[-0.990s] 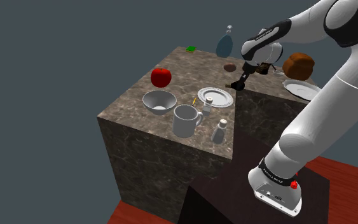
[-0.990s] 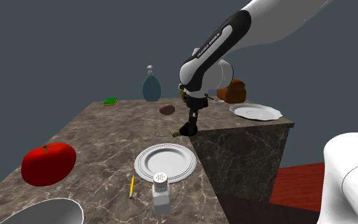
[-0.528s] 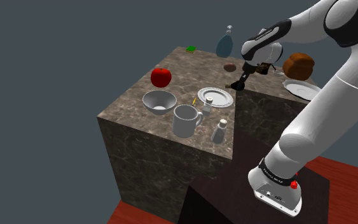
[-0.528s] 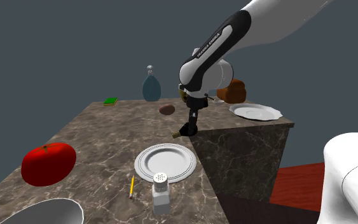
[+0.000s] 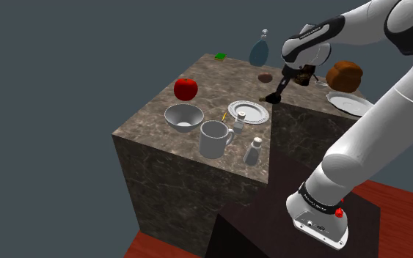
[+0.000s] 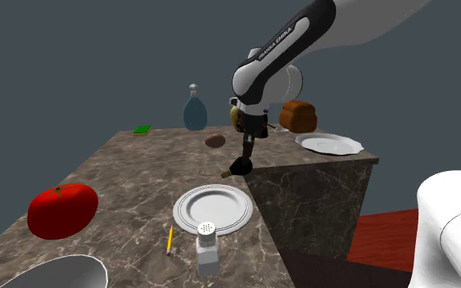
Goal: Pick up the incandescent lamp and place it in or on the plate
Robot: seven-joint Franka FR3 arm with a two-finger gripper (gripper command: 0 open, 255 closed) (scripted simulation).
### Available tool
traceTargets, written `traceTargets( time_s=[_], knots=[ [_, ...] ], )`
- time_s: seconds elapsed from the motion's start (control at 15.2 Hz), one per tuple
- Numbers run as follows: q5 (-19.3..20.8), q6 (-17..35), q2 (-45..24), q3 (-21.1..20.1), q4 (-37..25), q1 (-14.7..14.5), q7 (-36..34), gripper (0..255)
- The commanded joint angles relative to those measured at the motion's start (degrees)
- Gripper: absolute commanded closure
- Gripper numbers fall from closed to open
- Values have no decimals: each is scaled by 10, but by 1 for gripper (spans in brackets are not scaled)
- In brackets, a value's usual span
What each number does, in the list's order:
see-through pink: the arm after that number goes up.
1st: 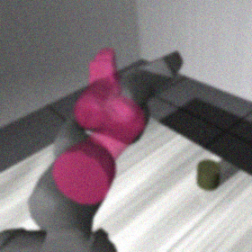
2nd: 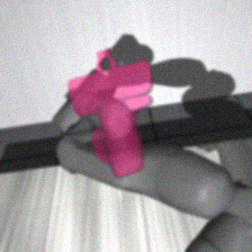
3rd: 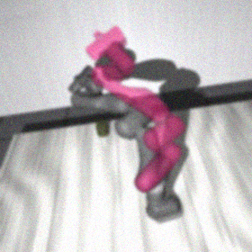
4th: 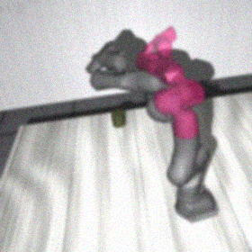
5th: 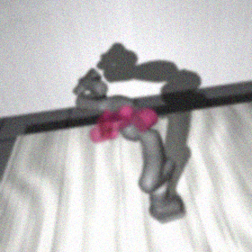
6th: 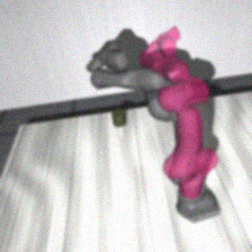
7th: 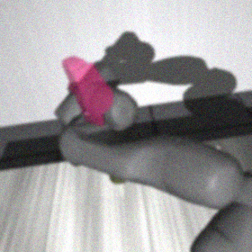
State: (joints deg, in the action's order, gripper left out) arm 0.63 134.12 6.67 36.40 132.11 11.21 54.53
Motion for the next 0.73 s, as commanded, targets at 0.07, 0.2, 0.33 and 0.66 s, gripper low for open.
traceTargets(
  time_s=[0.07, 0.2, 0.33, 0.66],
  knots=[
    [12, -24, 14, -3, -11, 2, -10, 255],
    [18, -40, 23, -6, -19, 3, -15, 255],
    [23, -56, 31, -8, -29, 4, -19, 255],
    [70, -104, -62, -30, -81, -4, -96, 0]
  ],
)
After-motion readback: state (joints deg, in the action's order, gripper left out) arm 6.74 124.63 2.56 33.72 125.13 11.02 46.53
